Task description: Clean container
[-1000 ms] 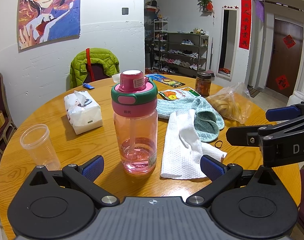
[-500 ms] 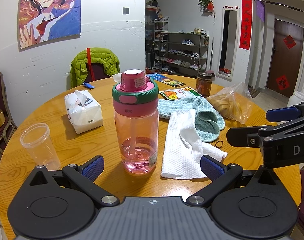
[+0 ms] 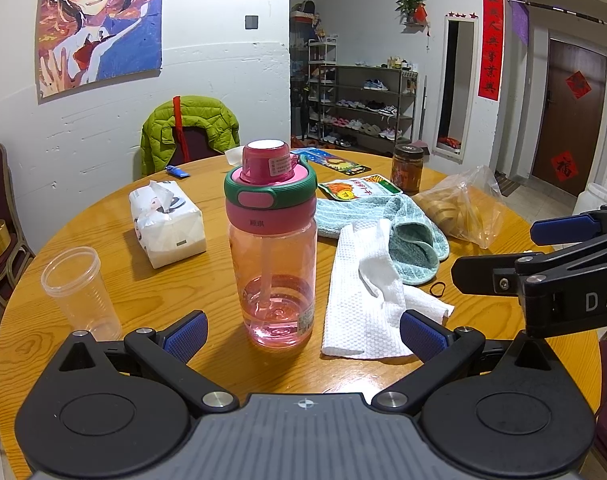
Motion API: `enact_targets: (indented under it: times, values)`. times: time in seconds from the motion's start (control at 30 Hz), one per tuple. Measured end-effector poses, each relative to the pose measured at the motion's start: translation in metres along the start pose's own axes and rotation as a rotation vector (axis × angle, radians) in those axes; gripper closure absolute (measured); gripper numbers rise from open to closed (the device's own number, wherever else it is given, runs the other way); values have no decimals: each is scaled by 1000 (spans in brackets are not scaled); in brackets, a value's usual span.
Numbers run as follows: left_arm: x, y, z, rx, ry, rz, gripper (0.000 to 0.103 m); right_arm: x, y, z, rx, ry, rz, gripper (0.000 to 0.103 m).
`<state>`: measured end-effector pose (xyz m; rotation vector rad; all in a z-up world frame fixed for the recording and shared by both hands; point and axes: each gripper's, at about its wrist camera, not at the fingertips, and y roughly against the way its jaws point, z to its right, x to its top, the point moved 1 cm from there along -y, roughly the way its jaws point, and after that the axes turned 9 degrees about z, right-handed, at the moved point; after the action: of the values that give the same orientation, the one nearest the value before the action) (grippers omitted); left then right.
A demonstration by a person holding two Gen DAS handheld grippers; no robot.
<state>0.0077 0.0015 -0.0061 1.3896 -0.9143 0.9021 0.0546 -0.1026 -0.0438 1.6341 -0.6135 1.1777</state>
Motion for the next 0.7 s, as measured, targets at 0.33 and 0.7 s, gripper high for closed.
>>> enact_targets:
  times: [0.33,0.7]
  values:
    - [0,0,0,-1,0,-2,1,-3,4,1,0,-1,1,1]
    - [-7,-13,-5,1,0,-4,1,-8,-9,8,14,-24,-11,1]
